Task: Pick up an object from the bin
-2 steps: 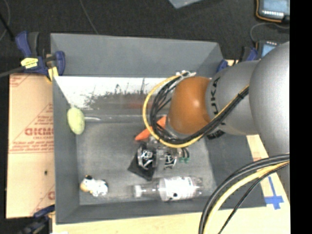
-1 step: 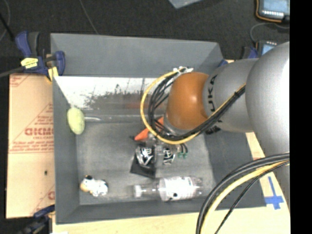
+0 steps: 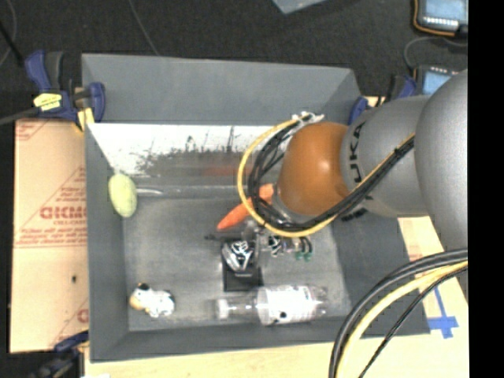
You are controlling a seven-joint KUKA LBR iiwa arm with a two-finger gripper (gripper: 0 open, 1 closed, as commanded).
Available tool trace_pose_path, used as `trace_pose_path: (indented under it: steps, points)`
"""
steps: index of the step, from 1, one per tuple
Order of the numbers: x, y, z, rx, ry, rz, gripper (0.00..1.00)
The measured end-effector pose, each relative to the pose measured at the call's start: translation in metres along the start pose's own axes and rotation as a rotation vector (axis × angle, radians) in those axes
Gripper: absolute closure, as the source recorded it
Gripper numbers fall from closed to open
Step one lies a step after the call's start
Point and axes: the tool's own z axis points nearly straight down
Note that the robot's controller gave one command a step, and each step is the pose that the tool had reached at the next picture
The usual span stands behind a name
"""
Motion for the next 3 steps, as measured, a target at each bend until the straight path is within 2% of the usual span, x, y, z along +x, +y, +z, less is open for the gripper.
trace_pose_path:
  steps: [1, 2, 3]
  points:
    - [-0.002, 0.006, 0.005, 0.005, 0.002, -0.037, 1.00]
    - [0.003, 0.036, 0.001, 0.004, -0.002, -0.206, 1.00]
    - [-0.004, 0.055, -0.012, 0.005, -0.001, -0.276, 1.00]
